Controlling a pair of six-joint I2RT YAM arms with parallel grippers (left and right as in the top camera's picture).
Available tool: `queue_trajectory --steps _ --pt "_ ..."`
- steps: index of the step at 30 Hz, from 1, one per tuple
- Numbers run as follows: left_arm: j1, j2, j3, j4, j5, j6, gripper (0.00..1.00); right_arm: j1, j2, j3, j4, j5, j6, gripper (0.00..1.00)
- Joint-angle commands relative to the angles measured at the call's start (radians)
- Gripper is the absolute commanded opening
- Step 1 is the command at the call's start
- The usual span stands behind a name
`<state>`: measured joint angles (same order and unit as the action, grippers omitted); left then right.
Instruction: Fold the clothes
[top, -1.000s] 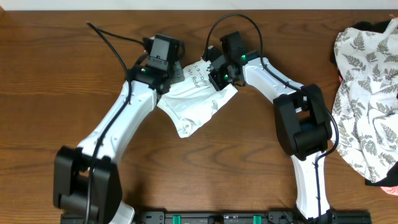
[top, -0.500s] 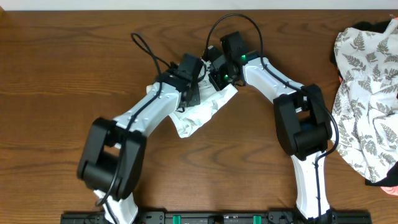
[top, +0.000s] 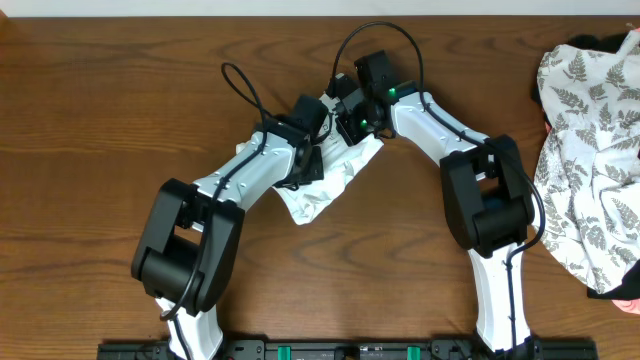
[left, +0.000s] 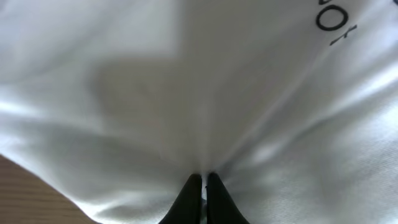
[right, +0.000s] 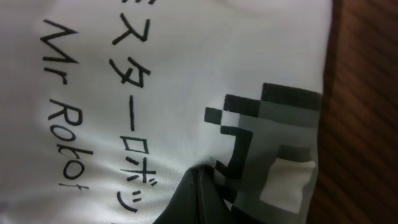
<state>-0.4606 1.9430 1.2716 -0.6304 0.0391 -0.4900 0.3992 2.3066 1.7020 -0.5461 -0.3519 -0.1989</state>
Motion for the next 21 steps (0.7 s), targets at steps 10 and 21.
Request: queue_trajectory --steps 10,21 --pt "-0.037 -0.095 -0.005 -0.033 0.021 -0.001 0.06 -0.029 0.069 -0.023 -0.030 0.064 0.019 0.01" --pt "-0.037 -0.042 -0.055 -0.003 0.021 -0.011 0.07 -0.029 0.069 -0.023 -0.037 0.064 0.019 0.11"
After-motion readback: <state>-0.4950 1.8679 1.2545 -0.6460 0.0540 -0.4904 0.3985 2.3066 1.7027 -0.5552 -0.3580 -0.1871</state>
